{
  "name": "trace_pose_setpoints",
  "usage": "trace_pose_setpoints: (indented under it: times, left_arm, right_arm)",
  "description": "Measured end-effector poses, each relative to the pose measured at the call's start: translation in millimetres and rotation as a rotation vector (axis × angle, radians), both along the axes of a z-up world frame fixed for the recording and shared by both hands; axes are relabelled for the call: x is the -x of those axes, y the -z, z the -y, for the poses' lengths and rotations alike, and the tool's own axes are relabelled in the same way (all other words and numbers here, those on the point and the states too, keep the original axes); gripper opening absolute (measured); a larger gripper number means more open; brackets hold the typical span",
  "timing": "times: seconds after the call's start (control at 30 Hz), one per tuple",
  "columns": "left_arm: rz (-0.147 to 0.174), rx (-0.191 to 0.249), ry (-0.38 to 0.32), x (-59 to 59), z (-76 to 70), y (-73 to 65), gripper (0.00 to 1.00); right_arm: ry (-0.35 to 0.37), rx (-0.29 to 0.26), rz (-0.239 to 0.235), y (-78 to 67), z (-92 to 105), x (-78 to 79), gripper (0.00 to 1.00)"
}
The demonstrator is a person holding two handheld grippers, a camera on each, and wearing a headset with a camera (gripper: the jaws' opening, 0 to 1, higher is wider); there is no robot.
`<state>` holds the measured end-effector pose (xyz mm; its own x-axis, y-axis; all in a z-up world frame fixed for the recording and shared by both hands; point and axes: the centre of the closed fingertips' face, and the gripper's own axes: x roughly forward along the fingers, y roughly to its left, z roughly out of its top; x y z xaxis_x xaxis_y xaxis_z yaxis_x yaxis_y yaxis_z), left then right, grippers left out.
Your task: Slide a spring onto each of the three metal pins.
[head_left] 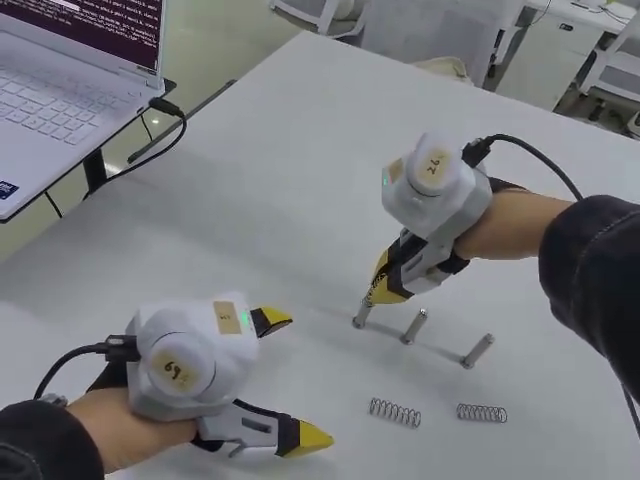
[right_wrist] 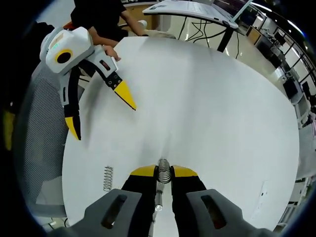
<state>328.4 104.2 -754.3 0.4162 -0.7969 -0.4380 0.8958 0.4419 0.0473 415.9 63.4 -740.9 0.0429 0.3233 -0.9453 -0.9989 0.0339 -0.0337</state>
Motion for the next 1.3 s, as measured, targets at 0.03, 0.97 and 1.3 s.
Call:
trace_pose_setpoints:
  times: [0.03, 0.97, 1.3]
  left_arm:
    - [0.000, 0.000, 0.000, 0.1, 0.0, 0.0, 0.74]
    - [-0.005, 0.001, -0.001, -0.5, 0.2, 1.2, 0.72]
    - [-0.007, -0.002, 0.000, -1.0, 0.8, 1.5, 0.72]
  right_arm:
    - [0.008, -0.020, 0.001, -1.1, -2.9, -1.6, 0.08]
    - [-0.011, 0.064, -0.009, 14.1, -2.5, -2.5, 0.08]
    - [0.002, 0.064, -0.010, 25.7, -1.6, -2.6, 0.08]
